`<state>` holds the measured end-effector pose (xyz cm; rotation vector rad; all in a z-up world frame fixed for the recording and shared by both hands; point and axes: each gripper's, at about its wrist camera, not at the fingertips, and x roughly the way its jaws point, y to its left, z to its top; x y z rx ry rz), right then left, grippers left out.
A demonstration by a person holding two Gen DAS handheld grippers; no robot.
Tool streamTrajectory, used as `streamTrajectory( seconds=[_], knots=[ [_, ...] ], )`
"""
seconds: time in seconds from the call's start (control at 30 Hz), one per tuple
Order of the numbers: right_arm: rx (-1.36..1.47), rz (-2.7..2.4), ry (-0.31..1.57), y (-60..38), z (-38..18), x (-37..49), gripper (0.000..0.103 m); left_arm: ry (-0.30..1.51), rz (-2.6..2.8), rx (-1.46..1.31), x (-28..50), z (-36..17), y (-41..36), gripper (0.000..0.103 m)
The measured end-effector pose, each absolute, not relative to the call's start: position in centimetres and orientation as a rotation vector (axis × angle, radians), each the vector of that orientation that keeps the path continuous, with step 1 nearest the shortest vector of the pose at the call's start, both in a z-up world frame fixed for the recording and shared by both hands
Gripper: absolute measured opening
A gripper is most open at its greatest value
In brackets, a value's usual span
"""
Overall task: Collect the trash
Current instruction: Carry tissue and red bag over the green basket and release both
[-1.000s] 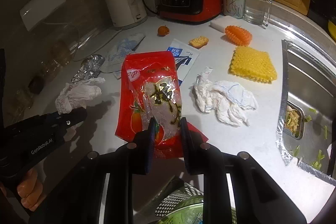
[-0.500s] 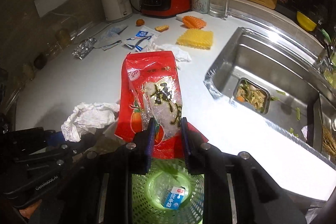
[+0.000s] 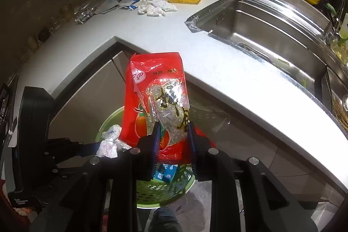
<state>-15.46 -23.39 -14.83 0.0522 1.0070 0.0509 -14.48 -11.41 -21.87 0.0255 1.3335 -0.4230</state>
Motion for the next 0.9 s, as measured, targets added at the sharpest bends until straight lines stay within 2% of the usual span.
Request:
streamTrajectory(
  seconds=[0.03, 0.1, 0.17, 0.43, 0.6, 0.73, 0.9],
  knots=[
    [0.052, 0.053, 1.013, -23.5, -15.1, -15.7, 0.025, 1.341, -0.419, 0.026, -14.6, -22.2, -11.5, 0.041],
    [0.049, 0.057, 1.023, -23.9, -15.6, -16.1, 0.025, 1.347, -0.406, 0.022, -14.9, -22.7, -11.4, 0.052],
    [0.043, 0.06, 1.033, -24.0, -16.1, -16.4, 0.025, 1.345, -0.393, 0.025, -15.1, -23.0, -11.5, 0.057],
    [0.007, 0.083, 1.052, -23.6, -17.1, -17.2, 0.026, 1.32, -0.358, -0.003, -15.3, -22.0, -10.6, 0.063],
    [-0.004, 0.137, 1.066, -22.8, -17.8, -17.5, 0.029, 1.238, -0.31, 0.008, -15.6, -18.7, -8.8, 0.075],
    [-0.031, 0.192, 1.103, -21.5, -19.6, -17.7, 0.03, 1.181, -0.268, 0.012, -15.6, -16.3, -7.1, 0.079],
    [-0.039, 0.222, 1.161, -20.2, -22.6, -17.6, 0.039, 1.161, -0.216, -0.001, -15.2, -14.6, -5.6, 0.082]
  ],
)
